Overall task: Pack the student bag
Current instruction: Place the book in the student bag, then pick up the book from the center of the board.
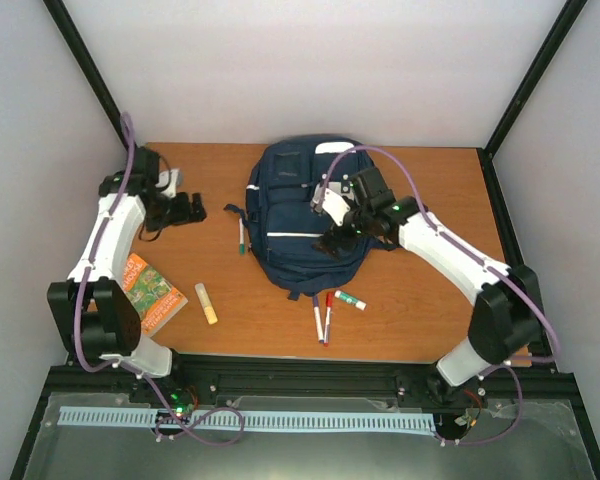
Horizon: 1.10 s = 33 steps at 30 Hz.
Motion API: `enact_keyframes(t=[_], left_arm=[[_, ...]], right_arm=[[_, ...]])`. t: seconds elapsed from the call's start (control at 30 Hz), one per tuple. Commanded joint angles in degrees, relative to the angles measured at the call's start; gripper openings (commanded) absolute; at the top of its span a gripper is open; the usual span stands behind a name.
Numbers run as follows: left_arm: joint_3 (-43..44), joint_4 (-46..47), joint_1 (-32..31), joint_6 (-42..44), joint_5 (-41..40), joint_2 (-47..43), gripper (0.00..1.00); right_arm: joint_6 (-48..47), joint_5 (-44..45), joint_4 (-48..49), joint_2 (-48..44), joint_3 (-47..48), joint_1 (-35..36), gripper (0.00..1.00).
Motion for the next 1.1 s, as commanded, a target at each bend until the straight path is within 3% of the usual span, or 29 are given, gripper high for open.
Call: enact_keyframes(t=[0.0, 0.23, 0.43, 0.8, 1.07], left_arm=[[-6.34, -0.23, 7.64, -3.80, 0.74, -4.99, 1.00], [-15.89, -0.23, 17.77, -6.54, -2.51, -9.64, 1.00], [-19.96, -1.14, 27.95, -9.45, -4.74, -9.10, 1.00], [-20.02, 1.46, 37.14, -12.04, -12.19, 0.20, 1.00], [-22.17, 7.03, 37.82, -14.97, -14.61, 4.52, 1.00]], right_arm=[[6.84, -9.39, 2.24, 7.06, 6.73, 0.13, 0.98], [8.12, -13.37, 3.28, 18.03, 16.41, 4.78, 0.88], [9.51, -14.34, 4.48, 24.36, 20.43, 9.63, 0.86], [11.95, -12.26, 6.81, 26.16, 20.76, 12.42, 0.89], [11.07, -11.36, 6.48, 25.46, 19.53, 12.50, 0.89]])
